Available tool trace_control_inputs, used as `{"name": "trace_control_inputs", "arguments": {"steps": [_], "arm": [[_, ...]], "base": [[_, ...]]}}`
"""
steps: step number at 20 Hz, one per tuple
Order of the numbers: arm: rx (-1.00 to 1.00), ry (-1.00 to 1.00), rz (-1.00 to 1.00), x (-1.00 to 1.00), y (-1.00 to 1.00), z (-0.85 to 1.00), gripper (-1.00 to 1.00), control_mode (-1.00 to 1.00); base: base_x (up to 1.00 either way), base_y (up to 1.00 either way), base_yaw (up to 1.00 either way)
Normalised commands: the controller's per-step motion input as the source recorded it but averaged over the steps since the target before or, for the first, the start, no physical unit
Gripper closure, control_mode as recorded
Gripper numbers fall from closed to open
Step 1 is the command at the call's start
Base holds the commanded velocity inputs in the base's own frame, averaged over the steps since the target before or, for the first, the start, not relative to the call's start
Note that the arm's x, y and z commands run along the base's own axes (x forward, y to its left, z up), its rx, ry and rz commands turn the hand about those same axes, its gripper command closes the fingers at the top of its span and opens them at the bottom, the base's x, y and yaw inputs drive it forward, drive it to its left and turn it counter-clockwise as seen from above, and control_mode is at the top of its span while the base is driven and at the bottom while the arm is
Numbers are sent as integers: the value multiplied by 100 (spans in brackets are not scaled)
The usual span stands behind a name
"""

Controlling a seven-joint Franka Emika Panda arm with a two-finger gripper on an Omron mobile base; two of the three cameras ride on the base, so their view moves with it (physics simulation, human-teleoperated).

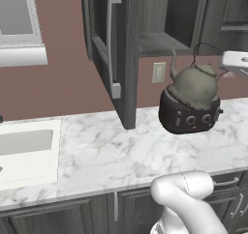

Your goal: Open the cabinet, pick the kettle from the cabinet, and place it in the sink.

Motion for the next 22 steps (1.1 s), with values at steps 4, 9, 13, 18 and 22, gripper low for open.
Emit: {"name": "trace_control_inputs", "arguments": {"steps": [4,9,13,18,22], "arm": [[-6,1,1,-15,19,-39,100,-100],[-6,12,0,-1,12,-37,100,-100],[-11,1,2,0,8,-35,100,-100],[-18,0,2,2,7,-34,100,-100],[-16,0,2,1,7,-28,100,-100]], "base": [[0,0,0],[0,0,0],[0,0,0],[0,0,0],[0,0,0]]}}
